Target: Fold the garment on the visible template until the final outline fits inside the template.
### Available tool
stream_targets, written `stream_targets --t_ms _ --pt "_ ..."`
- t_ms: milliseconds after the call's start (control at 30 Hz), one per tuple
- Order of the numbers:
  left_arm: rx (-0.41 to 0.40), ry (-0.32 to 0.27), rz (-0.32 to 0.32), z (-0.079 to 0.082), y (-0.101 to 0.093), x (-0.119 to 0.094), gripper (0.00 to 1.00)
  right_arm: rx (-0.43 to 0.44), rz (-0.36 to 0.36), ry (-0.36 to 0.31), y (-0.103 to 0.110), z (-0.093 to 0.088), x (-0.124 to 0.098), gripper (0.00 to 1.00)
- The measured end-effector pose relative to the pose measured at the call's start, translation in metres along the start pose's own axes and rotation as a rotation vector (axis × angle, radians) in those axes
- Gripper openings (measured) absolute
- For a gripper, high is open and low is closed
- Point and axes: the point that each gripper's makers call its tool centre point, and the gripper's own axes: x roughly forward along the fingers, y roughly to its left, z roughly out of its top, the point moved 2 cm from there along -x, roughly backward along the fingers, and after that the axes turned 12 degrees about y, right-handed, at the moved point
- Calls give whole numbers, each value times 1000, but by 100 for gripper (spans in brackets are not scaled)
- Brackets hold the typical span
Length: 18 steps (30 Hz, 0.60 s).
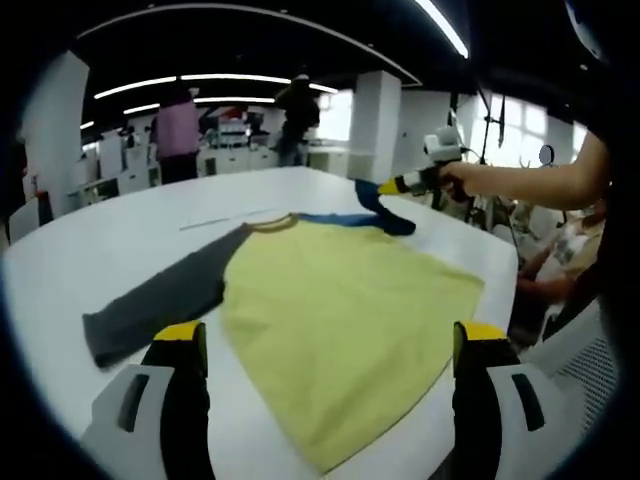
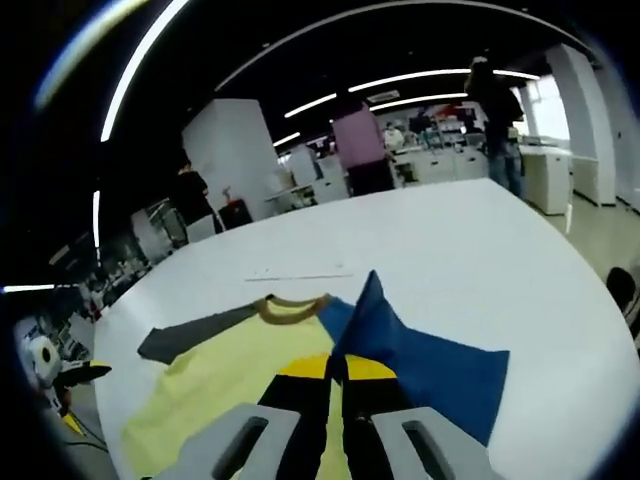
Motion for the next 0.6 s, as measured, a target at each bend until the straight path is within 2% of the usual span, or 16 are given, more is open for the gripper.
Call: stream_targets --t_ms 600 --pt "2 -23 -10 5 -4 0 99 -53 53 21 34 10 24 0"
